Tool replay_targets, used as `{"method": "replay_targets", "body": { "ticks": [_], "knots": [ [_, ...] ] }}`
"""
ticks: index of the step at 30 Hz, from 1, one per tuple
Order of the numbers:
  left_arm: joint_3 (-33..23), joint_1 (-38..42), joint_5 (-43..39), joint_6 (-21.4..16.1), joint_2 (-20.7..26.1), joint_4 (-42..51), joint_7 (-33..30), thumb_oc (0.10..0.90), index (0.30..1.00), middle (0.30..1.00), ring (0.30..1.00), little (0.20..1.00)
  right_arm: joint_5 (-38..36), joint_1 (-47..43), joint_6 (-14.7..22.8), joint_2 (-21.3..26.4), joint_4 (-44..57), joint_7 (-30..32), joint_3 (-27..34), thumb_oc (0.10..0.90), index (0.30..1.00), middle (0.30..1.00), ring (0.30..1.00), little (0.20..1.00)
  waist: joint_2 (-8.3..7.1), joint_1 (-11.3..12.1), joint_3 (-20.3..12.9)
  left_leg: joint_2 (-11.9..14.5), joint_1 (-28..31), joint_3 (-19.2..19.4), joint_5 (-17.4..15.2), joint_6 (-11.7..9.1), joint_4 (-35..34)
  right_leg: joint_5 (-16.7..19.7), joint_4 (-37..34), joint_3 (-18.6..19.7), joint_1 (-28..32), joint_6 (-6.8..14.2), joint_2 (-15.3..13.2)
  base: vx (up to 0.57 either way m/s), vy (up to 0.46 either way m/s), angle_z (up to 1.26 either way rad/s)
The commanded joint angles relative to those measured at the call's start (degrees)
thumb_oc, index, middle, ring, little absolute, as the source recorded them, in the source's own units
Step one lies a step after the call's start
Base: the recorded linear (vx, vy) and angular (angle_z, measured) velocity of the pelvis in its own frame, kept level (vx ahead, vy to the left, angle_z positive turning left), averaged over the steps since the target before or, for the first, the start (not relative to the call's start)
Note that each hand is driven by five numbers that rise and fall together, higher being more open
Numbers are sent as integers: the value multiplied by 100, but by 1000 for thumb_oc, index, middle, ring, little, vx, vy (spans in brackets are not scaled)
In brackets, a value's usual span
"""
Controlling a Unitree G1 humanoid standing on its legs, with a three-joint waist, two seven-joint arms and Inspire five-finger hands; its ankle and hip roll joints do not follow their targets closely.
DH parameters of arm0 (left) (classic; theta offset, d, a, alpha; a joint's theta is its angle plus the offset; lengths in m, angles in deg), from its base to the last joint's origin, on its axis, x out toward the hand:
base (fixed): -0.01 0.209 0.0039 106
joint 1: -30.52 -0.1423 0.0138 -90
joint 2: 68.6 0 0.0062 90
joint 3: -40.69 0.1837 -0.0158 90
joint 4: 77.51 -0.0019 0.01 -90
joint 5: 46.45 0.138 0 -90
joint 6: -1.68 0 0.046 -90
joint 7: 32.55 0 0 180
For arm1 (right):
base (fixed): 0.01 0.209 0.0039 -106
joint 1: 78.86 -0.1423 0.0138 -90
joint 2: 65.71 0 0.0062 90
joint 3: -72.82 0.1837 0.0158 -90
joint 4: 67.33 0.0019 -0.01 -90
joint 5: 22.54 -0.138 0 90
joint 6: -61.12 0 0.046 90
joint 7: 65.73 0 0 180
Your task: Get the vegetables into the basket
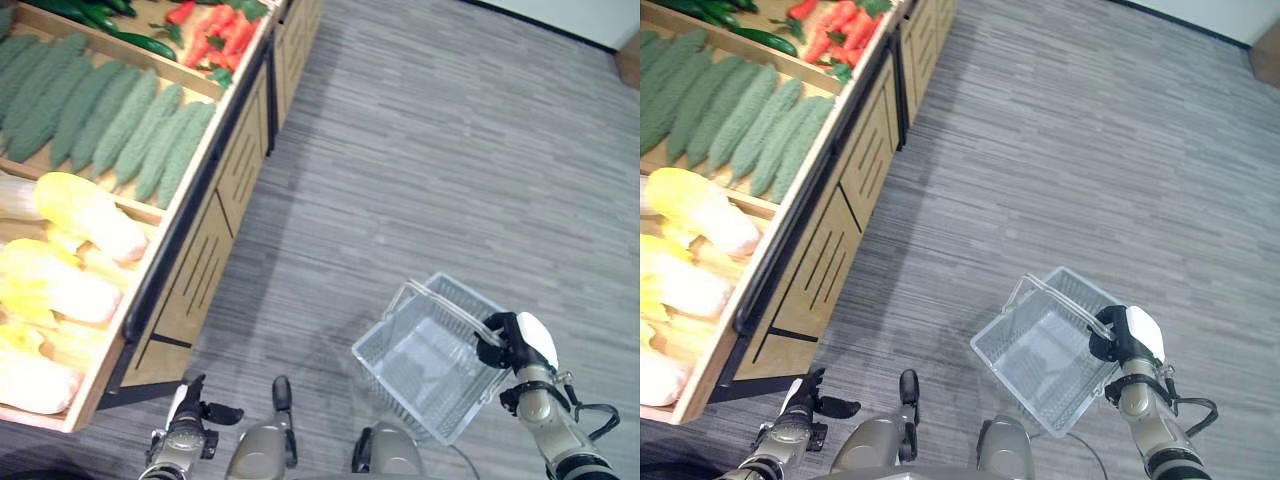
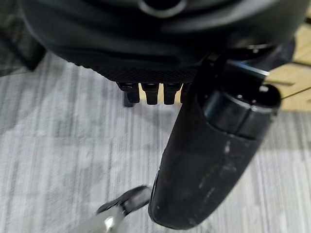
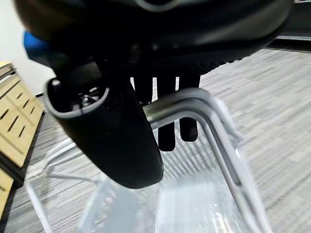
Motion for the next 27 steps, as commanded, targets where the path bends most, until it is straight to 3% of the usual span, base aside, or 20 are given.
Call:
{"method": "replay_targets", "body": {
  "ticks": [1, 3, 6, 9, 14, 15, 16, 17, 18, 19, 21, 23, 24, 25, 27],
  "knots": [
    [-184, -204, -61, -130, 4, 6, -92, 900, 1000, 1000, 1000, 1000, -165, -383, 170, 668, 312, 445, 473, 400, 300, 300, 300, 300, 117, -76, -38, 576, -213, -331, -235, -815, 391, 1279, -1815, -184, 340, 47, 238, 191, -32, 31],
    [-192, -183, -79, -144, -18, -19, -119, 900, 1000, 1000, 1000, 1000, -185, -454, 182, 687, 266, 485, 450, 400, 300, 300, 300, 300, 120, -135, 27, 538, -124, -480, -328, -855, 445, 1272, -2312, -77, 243, 70, 227, 215, -84, 55],
    [-318, -122, -126, -155, -30, -173, -157, 900, 1000, 1000, 1000, 1000, -188, -436, 191, 708, 251, 511, 460, 400, 300, 300, 300, 300, 164, -251, 77, 517, 70, -843, -552, -988, 543, 1432, -3263, 387, -33, 177, 127, 309, -168, 81],
    [-362, -154, -65, -155, -35, -302, -166, 900, 1000, 1000, 1000, 1000, -215, -306, 211, 699, 196, 508, 572, 400, 300, 300, 300, 300, 119, -315, 72, 446, 226, -1250, -803, -1082, 711, 1664, -3592, 588, -102, 302, -8, 380, -257, 103],
    [-457, -219, -76, -159, -44, -406, -186, 900, 1000, 1000, 1000, 1000, -241, -265, 248, 717, 75, 473, 585, 400, 300, 300, 300, 300, 62, -304, 19, 458, 310, -1399, -927, -1174, 773, 1612, -3641, 394, 84, 288, 43, 201, -221, 90],
    [-611, -336, -207, -166, -59, -415, -206, 900, 1000, 1000, 1000, 1000, -282, -282, 278, 736, 38, 424, 540, 400, 300, 300, 300, 300, 60, -247, -53, 607, 390, -1477, -883, -1285, 877, 1524, -3564, 231, 182, 201, 197, 287, -390, 25],
    [-708, -367, -292, -147, -91, -529, -212, 900, 1000, 1000, 1000, 1000, -283, -276, 312, 761, 32, 392, 496, 400, 300, 300, 300, 300, 93, -228, -86, 727, 394, -1559, -746, -1371, 905, 1438, -3545, 151, 253, 121, 292, 396, -681, 45],
    [-689, -412, -260, -146, -165, -539, -228, 900, 1000, 1000, 1000, 1000, -347, -256, 377, 843, -13, 472, 512, 400, 300, 300, 300, 300, 120, -209, -111, 945, 220, -1600, -395, -1559, 1007, 1290, -3550, -147, 367, -4, 415, 200, -441, 67],
    [-689, -412, -259, -146, -166, -539, -228, 900, 1000, 1000, 1000, 1000, -347, -256, 377, 844, -13, 473, 511, 400, 300, 300, 300, 300, 121, -212, -112, 946, 217, -1603, -396, -1559, 1009, 1290, -3551, -150, 367, -5, 415, 159, -401, 78],
    [-638, -391, -207, -138, -188, -546, -222, 900, 1000, 1000, 1000, 1000, -371, -248, 405, 878, -28, 481, 523, 400, 300, 300, 300, 300, 130, -237, -122, 1027, 120, -1388, -310, -1560, 1156, 1243, -3583, -271, 440, -41, 408, 96, -258, 78],
    [-546, -350, -208, -114, -276, -406, -247, 900, 1000, 1000, 1000, 1000, -479, -141, 389, 898, -56, 628, 606, 400, 300, 300, 300, 300, 188, -349, -61, 1504, -233, 85, 39, -1538, 1525, 1048, -3794, -802, 810, -172, 463, 107, -379, 88],
    [-454, -288, -107, -95, -294, -417, -267, 900, 1000, 1000, 1000, 1000, -567, -41, 385, 831, -124, 702, 686, 400, 300, 300, 300, 300, 274, -419, -53, 1701, -276, 674, 219, -1595, 1376, 963, -3902, -1041, 960, -203, 539, 52, -195, 94],
    [-453, -288, -107, -94, -294, -417, -268, 900, 1000, 1000, 1000, 1000, -567, -40, 386, 832, -124, 702, 687, 400, 300, 300, 300, 300, 275, -419, -52, 1700, -271, 674, 223, -1596, 1368, 965, -3906, -1043, 963, -203, 539, 111, -99, 107],
    [-366, -235, 24, -64, -312, -441, -284, 900, 1000, 1000, 1000, 1000, -607, 47, 383, 772, -119, 739, 746, 400, 300, 300, 300, 300, 368, -486, -96, 1686, -272, 952, 129, -1672, 1096, 851, -3995, -1172, 1072, -137, 590, 89, -48, 94],
    [-353, -185, 76, -58, -313, -483, -351, 900, 1000, 1000, 1000, 1000, -624, 87, 383, 710, -125, 801, 776, 400, 300, 300, 300, 300, 411, -519, -141, 1612, -264, 1127, 272, -1687, 625, 855, -4029, -1344, 1106, -101, 544, 86, -6, 61]
  ]
}}
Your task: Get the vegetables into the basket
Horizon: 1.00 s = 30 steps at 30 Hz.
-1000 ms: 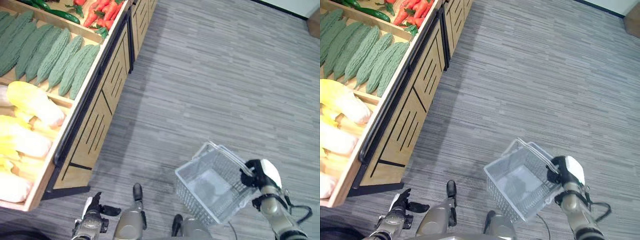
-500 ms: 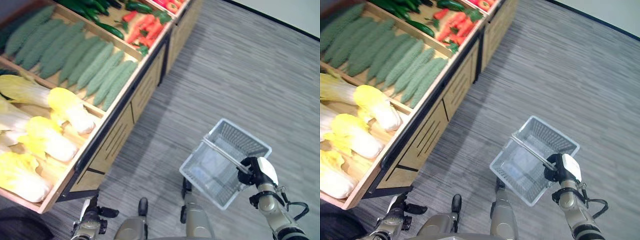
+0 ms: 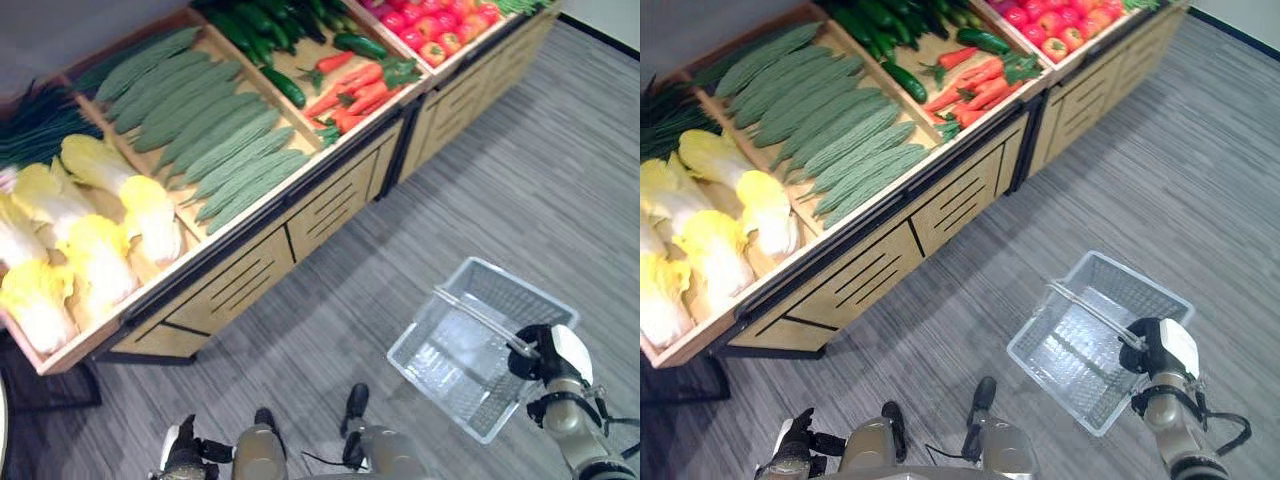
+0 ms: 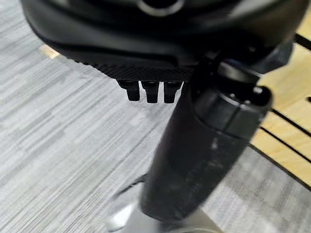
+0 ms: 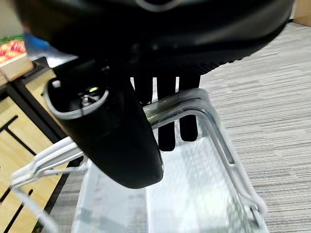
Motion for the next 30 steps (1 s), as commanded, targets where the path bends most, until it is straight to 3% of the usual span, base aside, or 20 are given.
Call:
{"method": "replay_targets", "body": {
  "ticks": [1, 5, 12, 16, 17, 18, 20, 23, 25, 27, 30],
  "knots": [
    [84, 263, 206, -105, 45, 47, -125, 900, 1000, 1000, 1000, 1000, -226, -82, 321, 390, 458, 538, 488, 400, 300, 300, 300, 300, -33, -116, -139, -74, -19, -202, 138, 11, -635, -156, 150, 509, 110, 1177, -729, 81, 54, 65],
    [26, 219, 210, -85, 91, -122, -108, 900, 1000, 1000, 1000, 1000, -224, -215, 323, 315, 293, 490, 338, 400, 300, 300, 300, 300, -101, -21, -119, -224, -3, -571, 106, 184, -876, -88, 294, 506, 98, 1182, -840, 48, 119, 14],
    [-27, 164, 141, -77, 113, -211, 66, 900, 1000, 1000, 1000, 1000, -274, -391, 220, 191, -235, 290, 186, 400, 300, 300, 300, 300, -275, 78, -193, -473, 22, -565, -239, 396, -735, -7, 512, 671, 141, 1345, -1168, 76, 217, 2],
    [-62, 109, 53, -86, 191, -148, 36, 900, 1000, 1000, 1000, 1000, -255, -647, 189, 112, -652, 233, -49, 400, 300, 300, 300, 300, -302, 150, -170, -677, 180, -568, -404, 608, -783, 159, 1352, 918, -127, 1493, -1365, 53, 226, 10],
    [-135, 90, -14, -82, 234, -195, 29, 900, 1000, 1000, 1000, 1000, -250, -733, 181, 83, -709, 212, -131, 400, 300, 300, 300, 300, -271, 145, -143, -712, 299, -591, -398, 689, -880, 317, 1879, 1088, -303, 1539, -1392, 38, 115, -1],
    [-135, 89, -14, -82, 234, -195, 29, 900, 1000, 1000, 1000, 1000, -250, -733, 180, 82, -709, 212, -131, 400, 300, 300, 300, 300, -273, 149, -143, -714, 302, -587, -397, 690, -884, 315, 1885, 1095, -308, 1540, -1394, 64, 126, 4],
    [-137, 119, -47, -95, 282, -242, 27, 900, 1000, 1000, 1000, 1000, -256, -720, 185, 60, -805, 229, -162, 400, 300, 300, 300, 300, -232, 56, -114, -743, 412, -777, -336, 673, -1059, 368, 1820, 1603, -486, 1556, -1175, 82, 9, 7],
    [-78, 231, -13, -121, 321, -271, -8, 900, 1000, 1000, 1000, 1000, -326, -736, 193, -16, -1074, 253, -173, 400, 300, 300, 300, 300, -208, 13, -138, -705, 440, -947, -288, 579, -1167, 434, 1193, 1816, -520, 1546, -1233, 115, -97, 47],
    [-44, 365, -70, -150, 354, -310, -84, 900, 1000, 1000, 1000, 1000, -407, -699, 209, -81, -1292, 322, -121, 400, 300, 300, 300, 300, -218, -73, -136, -663, 451, -1247, -360, 493, -1110, 455, 802, 2377, -650, 1558, -1291, 177, -199, 68],
    [-185, 337, -157, -168, 373, -374, -161, 900, 1000, 1000, 1000, 1000, -492, -601, 241, -178, -1628, 354, -33, 400, 300, 300, 300, 300, -302, 7, -223, -559, 448, -1374, -311, 362, -1087, 304, 537, 2106, -448, 1542, -1190, 145, -294, 114],
    [-373, 328, -275, -179, 361, -402, -303, 900, 1000, 1000, 1000, 1000, -527, -572, 267, -222, -1903, 362, -53, 400, 300, 300, 300, 300, -236, 55, -301, -423, 403, -1462, -149, 241, -1204, 263, 205, 1932, -258, 1475, -1018, 63, -238, 27]
  ]
}}
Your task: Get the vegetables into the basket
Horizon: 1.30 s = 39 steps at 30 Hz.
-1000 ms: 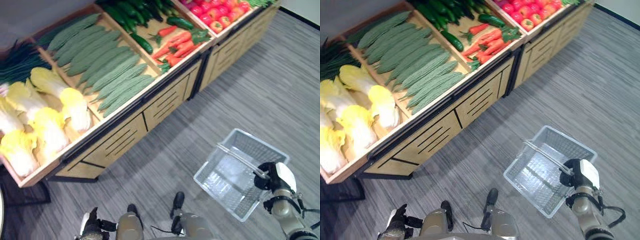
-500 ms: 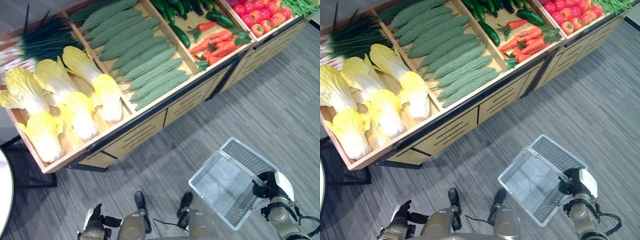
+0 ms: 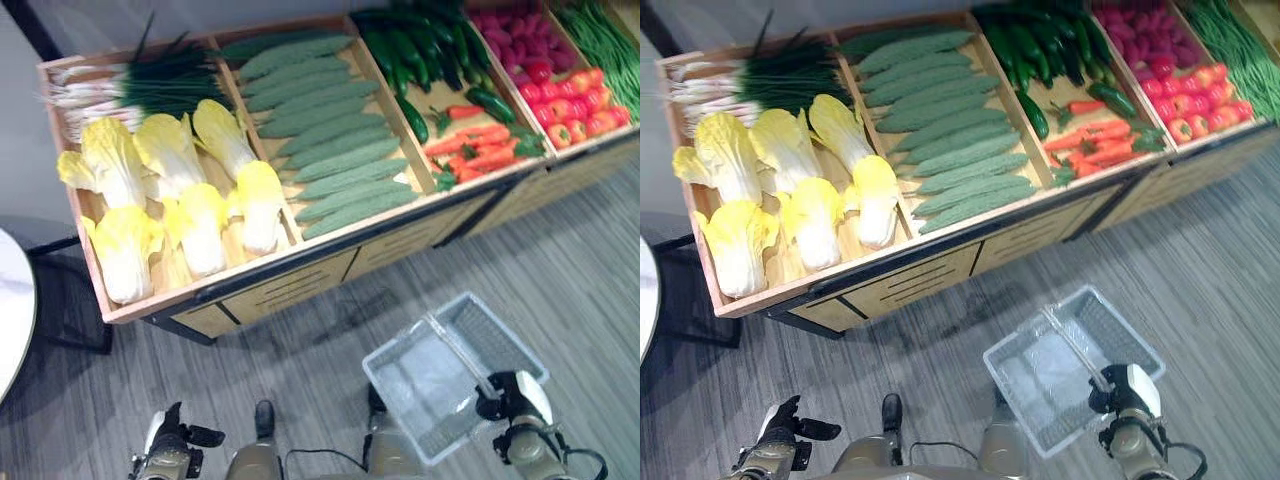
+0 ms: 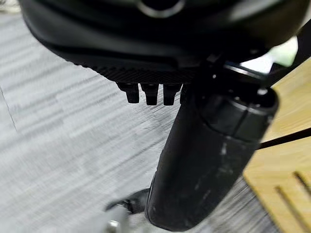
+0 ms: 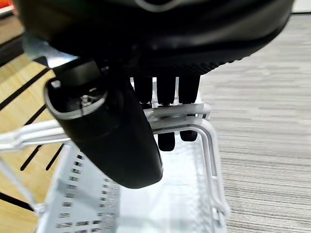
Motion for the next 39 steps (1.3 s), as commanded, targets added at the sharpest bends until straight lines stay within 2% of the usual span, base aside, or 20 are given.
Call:
{"method": "replay_targets", "body": {
  "ticks": [1, 2, 4, 5, 6, 7, 8, 11, 14, 15, 16, 21, 23, 24, 26, 28, 35, 39],
  "knots": [
    [-245, 108, -244, -75, 96, -39, -324, 900, 1000, 1000, 1000, 1000, -321, -252, 147, 793, 20, 475, 419, 400, 300, 300, 300, 300, 130, -84, 66, 414, -278, 29, 77, -308, 252, -341, 257, -220, 119, 308, 5, 53, -214, -6],
    [-325, 116, -291, -59, 84, -66, -361, 900, 1000, 1000, 1000, 1000, -325, -254, 148, 780, -23, 478, 415, 400, 300, 300, 300, 300, 154, -78, 44, 454, -279, 16, 127, -346, 206, -346, 167, -281, 171, 296, 43, 41, -184, 11],
    [-770, 199, -793, -165, -12, -14, -863, 900, 1000, 1000, 1000, 1000, -294, -255, 134, 696, -256, 607, 305, 400, 300, 300, 300, 300, 257, -25, -15, 601, -272, -71, 293, -480, 59, -408, -7, -436, 351, 233, 142, 50, -219, 26],
    [-771, 198, -793, -165, -13, -13, -865, 900, 1000, 1000, 1000, 1000, -294, -257, 135, 696, -258, 608, 303, 400, 300, 300, 300, 300, 259, -30, -13, 602, -271, -75, 293, -480, 59, -409, -7, -440, 354, 232, 142, 39, -133, 23],
    [-1070, 262, -1196, -330, -42, 58, -1254, 900, 1000, 1000, 1000, 1000, -279, -216, 133, 602, -468, 677, 225, 400, 300, 300, 300, 300, 298, -12, -85, 658, -238, -114, 358, -538, 2, -455, -7, -511, 450, 196, 175, 21, -70, 16],
    [-1072, 261, -1196, -330, -42, 59, -1255, 900, 1000, 1000, 1000, 1000, -279, -219, 135, 602, -471, 678, 222, 400, 300, 300, 300, 300, 299, -15, -83, 659, -236, -116, 358, -539, 1, -456, -7, -514, 453, 196, 175, 37, -94, 17],
    [-1410, 344, -1478, -509, 23, 251, -1784, 900, 1000, 1000, 1000, 1000, -300, -176, 113, 485, -686, 697, 157, 400, 300, 300, 300, 300, 325, 1, -177, 679, -199, -123, 338, -560, -6, -490, -7, -573, 532, 198, 169, 15, -25, 11],
    [-1668, 354, -1729, -643, 61, 364, -2051, 900, 1000, 1000, 1000, 1000, -298, -137, 111, 424, -809, 700, 131, 400, 300, 300, 300, 300, 321, 1, -203, 670, -154, -127, 311, -564, -6, -497, -7, -609, 603, 204, 145, 11, -9, 11],
    [-2358, 364, -2309, -1136, 490, 710, -2602, 900, 1000, 1000, 1000, 1000, -237, -41, 39, 352, -1086, 568, 55, 400, 300, 300, 300, 300, 297, -15, -287, 648, -44, -126, 222, -577, -6, -496, -7, -648, 713, 228, 83, 18, 36, 6],
    [-2555, 277, -2199, -1375, 787, 1433, -2982, 900, 1000, 1000, 1000, 1000, -166, -3, 39, 336, -1018, 592, 27, 400, 300, 300, 300, 300, 284, -14, -301, 639, -43, -111, 195, -585, -6, -467, -7, -645, 692, 246, 65, -18, 58, 2],
    [-2679, 164, -1647, -1497, 1067, 2495, -3444, 900, 1000, 1000, 1000, 1000, -94, 34, 61, 333, -1009, 631, 31, 400, 300, 300, 300, 300, 279, 29, -277, 643, -29, -123, 165, -599, -6, -471, -7, -652, 706, 271, 59, -36, 33, 0],
    [-3149, 114, -407, -1172, 1322, 4691, -4205, 900, 1000, 1000, 1000, 1000, -13, 202, 122, 234, -959, 630, 100, 400, 300, 300, 300, 300, 219, 32, -305, 648, -56, -133, 167, -620, -6, -491, -7, -678, 690, 276, 46, -1, -4, 2],
    [-3132, 213, -288, -1119, 1328, 4935, -4228, 900, 1000, 1000, 1000, 1000, 0, 214, 128, 227, -939, 622, 76, 400, 300, 300, 300, 300, 211, 14, -308, 650, -49, -133, 163, -623, -6, -495, -7, -671, 686, 274, 54, 0, 0, 0],
    [-3097, 439, 31, -987, 1339, 5523, -4309, 900, 1000, 1000, 1000, 1000, 17, 228, 115, 220, -948, 597, 60, 400, 300, 300, 300, 300, 204, -8, -312, 661, -46, -125, 157, -627, -6, -499, -7, -664, 685, 276, 55, 7, -15, -5],
    [-2994, 586, 255, -854, 1240, 5989, -4275, 900, 1000, 1000, 1000, 1000, 33, 239, 116, 225, -922, 584, 50, 400, 300, 300, 300, 300, 205, -28, -315, 666, -35, -113, 149, -629, -6, -508, -7, -654, 684, 269, 60, 6, -9, -2],
    [-2676, 881, 448, -746, 1024, 6269, -4164, 900, 1000, 1000, 1000, 1000, 66, 238, 151, 271, -786, 536, -12, 400, 300, 300, 300, 300, 192, -104, -297, 668, -23, -91, 146, -634, -6, -518, -7, -606, 665, 255, 81, 0, 0, 0],
    [-1946, 1233, 478, -730, 790, 6252, -3754, 900, 1000, 1000, 1000, 1000, 138, 107, 159, 344, -550, 497, -134, 400, 300, 300, 300, 300, 186, -224, -256, 691, -8, -10, 139, -629, -6, -497, -7, -510, 603, 244, 106, -6, 0, -8],
    [-1500, 1408, 119, -905, 644, 5797, -3459, 900, 1000, 1000, 1000, 1000, 127, -25, 124, 414, -471, 494, -175, 400, 300, 300, 300, 300, 174, -301, -210, 703, -12, 33, 140, -617, -6, -457, -7, -441, 535, 244, 116, -8, 5, -10]
  ]
}}
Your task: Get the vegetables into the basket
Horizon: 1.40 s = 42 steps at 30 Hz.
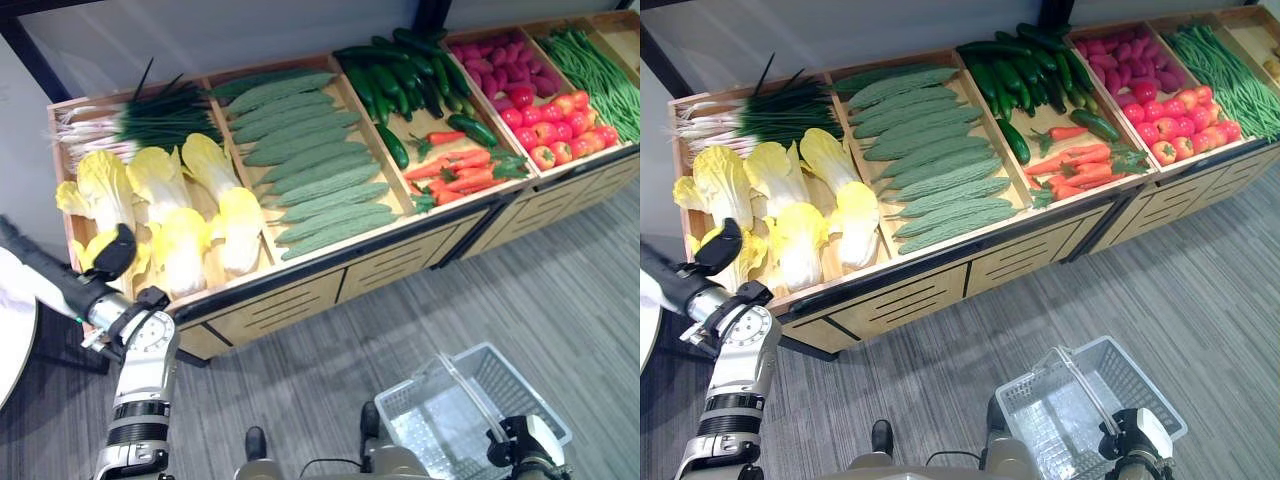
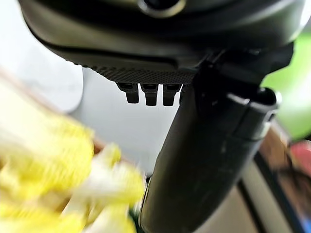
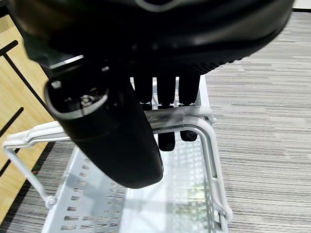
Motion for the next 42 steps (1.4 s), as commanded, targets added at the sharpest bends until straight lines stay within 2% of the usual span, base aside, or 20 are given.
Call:
{"method": "replay_targets", "body": {
  "ticks": [1, 9, 10, 12, 17, 18, 19, 20, 27, 31, 32, 33, 35, 37, 40, 42],
  "knots": [
    [40, 677, 33, -547, 500, -255, 204, 900, 1000, 1000, 1000, 1000, -12, -343, 81, 475, 83, 279, -133, 400, 300, 300, 300, 300, -293, -21, 15, 114, -102, -191, 45, -186, 3, -279, 32, -62, 301, 511, -445, 0, 9, -10],
    [383, 803, -64, -447, 397, -973, 345, 900, 1000, 1000, 1000, 1000, -9, -462, 64, 455, 68, 323, -211, 400, 300, 300, 300, 300, -332, -82, 38, 136, -127, -143, 53, -172, 3, -259, 32, 43, 205, 500, -413, 13, 9, -8],
    [554, 838, 34, -198, 386, -1353, 445, 900, 1000, 1000, 1000, 1000, -16, -508, 57, 455, 14, 350, -225, 400, 300, 300, 300, 300, -347, -106, 26, 140, -119, -105, 50, -162, 3, -256, 32, 84, 181, 494, -399, 0, 0, 0],
    [573, 835, 51, -131, 387, -1476, 439, 900, 1000, 1000, 1000, 1000, -13, -525, 44, 458, 25, 365, -239, 400, 300, 300, 300, 300, -353, -108, 36, 144, -123, -98, 52, -159, 3, -252, 32, 89, 167, 494, -400, 15, 7, -2],
    [750, 843, 200, 391, 434, -2047, 830, 900, 1000, 1000, 1000, 1000, -33, -580, 15, 508, 1, 353, -233, 400, 300, 300, 300, 300, -326, -120, 24, 142, -126, -80, 49, -146, 3, -246, 32, 110, 148, 487, -389, 0, 0, 0],
    [799, 828, 205, 467, 455, -2229, 945, 816, 882, 882, 882, 882, -51, -592, 8, 524, -26, 335, -226, 400, 300, 300, 300, 300, -313, -115, 22, 141, -122, -87, 50, -142, 3, -249, 32, 108, 154, 483, -389, 0, 0, 0],
    [825, 819, 269, 557, 494, -2402, 975, 620, 607, 607, 607, 607, -53, -600, 2, 539, -20, 304, -231, 400, 300, 300, 300, 300, -303, -118, 19, 140, -116, -88, 47, -140, 3, -253, 32, 115, 162, 479, -387, 0, 0, 0],
    [880, 833, 317, 657, 533, -2585, 1081, 400, 300, 300, 300, 300, -36, -617, -6, 566, -1, 283, -234, 400, 300, 300, 300, 300, -294, -121, 20, 139, -107, -83, 43, -137, 3, -258, 32, 123, 169, 477, -387, 0, 0, 0],
    [1126, 1061, 461, 988, 654, -3698, 1454, 400, 300, 300, 300, 300, 20, -779, -20, 680, 45, 187, -352, 400, 300, 300, 300, 300, -222, -174, 8, 139, -50, -33, 22, -127, 3, -249, 37, 174, 173, 475, -379, 3, 14, -2],
    [946, 1168, 48, 883, 603, -3807, 1409, 400, 300, 300, 300, 300, 90, -796, -34, 713, 145, 138, -414, 400, 300, 300, 300, 300, -204, -192, -8, 134, 12, -10, -3, -124, 3, -259, 41, 190, 207, 474, -378, 7, 21, -9],
    [858, 1163, -98, 786, 583, -3635, 1326, 400, 300, 300, 300, 300, 104, -786, -46, 716, 136, 138, -409, 400, 300, 300, 300, 300, -205, -189, -15, 131, 25, -10, -9, -123, 3, -262, 40, 189, 218, 476, -378, 14, 24, -6],
    [677, 1136, -423, 419, 530, -2668, 1111, 400, 300, 300, 300, 300, 130, -742, -78, 695, 151, 153, -370, 400, 300, 300, 300, 300, -209, -170, -26, 123, 43, -23, -25, -122, 3, -271, 37, 178, 246, 482, -386, 0, 0, 0],
    [540, 994, -161, 160, 592, -1465, 856, 400, 300, 300, 300, 300, 136, -625, -68, 659, 196, 194, -277, 400, 300, 300, 300, 300, -222, -135, 0, 120, 79, -55, -66, -121, 3, -309, 45, 149, 307, 488, -387, 0, 0, 0],
    [120, 776, 305, -21, 583, -177, 424, 400, 300, 300, 300, 300, 128, -489, -33, 595, 219, 197, -148, 400, 300, 300, 300, 300, -270, -87, 3, 105, 30, -101, -58, -118, 3, -303, 38, 95, 298, 490, -414, -16, -8, 3],
    [-273, 889, 853, -164, 505, 747, -316, 400, 300, 300, 300, 300, 138, -406, 34, 468, 127, 183, -230, 400, 300, 300, 300, 300, -334, -60, -29, 91, 34, -114, -93, -113, 3, -314, 38, 93, 318, 503, -440, -5, -14, 10],
    [-296, 894, 982, -119, 476, 959, -349, 400, 300, 300, 300, 300, 155, -377, 69, 436, 78, 158, -276, 400, 300, 300, 300, 300, -349, -59, -37, 81, 44, -111, -104, -110, 3, -318, 38, 95, 324, 508, -446, 2, -5, 8]
  ]
}}
